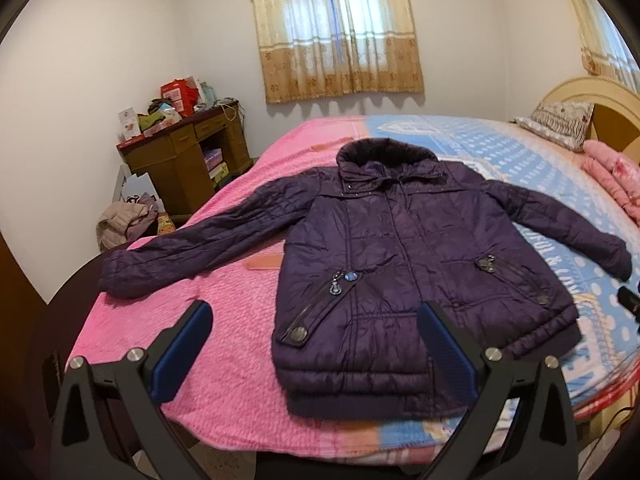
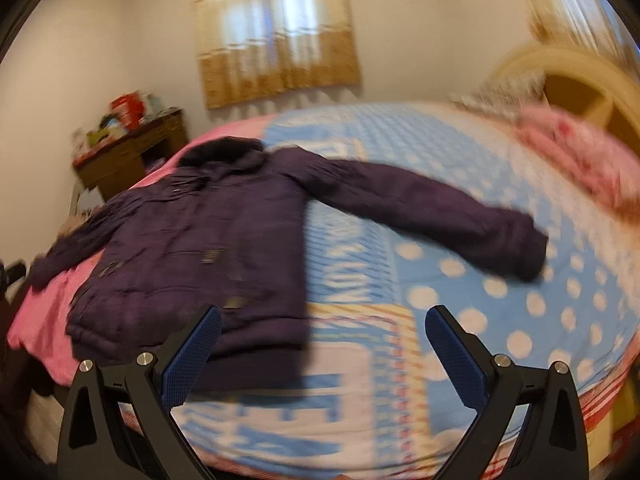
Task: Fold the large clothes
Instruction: 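Grasp the purple jacket's sleeve cuff with the right gripper and lift it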
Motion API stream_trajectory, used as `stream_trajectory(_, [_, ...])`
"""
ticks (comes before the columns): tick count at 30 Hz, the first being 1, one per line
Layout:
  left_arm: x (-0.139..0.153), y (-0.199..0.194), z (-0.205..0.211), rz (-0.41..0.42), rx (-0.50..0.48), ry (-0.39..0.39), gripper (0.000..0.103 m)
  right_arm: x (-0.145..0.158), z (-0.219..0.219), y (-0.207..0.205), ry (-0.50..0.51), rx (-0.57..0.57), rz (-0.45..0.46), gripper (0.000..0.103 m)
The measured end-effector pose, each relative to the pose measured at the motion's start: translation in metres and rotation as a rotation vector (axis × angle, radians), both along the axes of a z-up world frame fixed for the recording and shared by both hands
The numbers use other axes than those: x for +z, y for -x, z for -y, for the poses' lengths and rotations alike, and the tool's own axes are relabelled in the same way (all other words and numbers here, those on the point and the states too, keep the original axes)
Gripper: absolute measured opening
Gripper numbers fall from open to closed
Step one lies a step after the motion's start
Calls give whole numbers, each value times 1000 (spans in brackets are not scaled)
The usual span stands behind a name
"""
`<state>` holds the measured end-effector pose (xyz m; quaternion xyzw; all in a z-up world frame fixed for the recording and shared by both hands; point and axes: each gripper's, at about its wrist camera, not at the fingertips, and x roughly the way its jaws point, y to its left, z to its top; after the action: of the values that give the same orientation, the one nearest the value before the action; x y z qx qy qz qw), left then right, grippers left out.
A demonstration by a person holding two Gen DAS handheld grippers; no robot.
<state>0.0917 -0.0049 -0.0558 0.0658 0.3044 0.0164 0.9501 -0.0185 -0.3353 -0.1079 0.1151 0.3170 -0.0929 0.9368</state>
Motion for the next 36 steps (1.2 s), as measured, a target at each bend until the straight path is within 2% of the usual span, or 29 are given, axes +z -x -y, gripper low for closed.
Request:
stream_trajectory(4, [-10,-26,5,-10,7,-5,103,-22,74,1,-150,-175,-31,102])
stream_trajectory(9, [-17,-63,13,2,19,-8,103,-29,146,7,-208,-348,-3,102])
stream_trajectory(16, [-28,-114,21,-7,60,-1,103,-41,225,-1,-368,-457,57,102])
stream_trajectory(21, [-39,-118,26,-34,75,39,103,-48,250,-34,-377,-422,20,101])
stream_trajectory(23, [-44,-116,29,-51,68,42,103,-54,259,-43,-385,-425,17,88])
stream_trajectory(25, [-46,-115,29,-61,64,40,103,-56,264,-52,-379,-391,13,58])
stream_trajectory(29, [-45,-113,22,-72,74,61,103,-49,268,-60,-387,-350,18,42])
stream_trajectory(31, [-42,-114,17,-67,87,77,103,-35,265,-58,-352,-342,34,25])
stream_trajectory(36, [-33,-112,4,-45,107,126,103,28,258,-67,-237,-307,87,23])
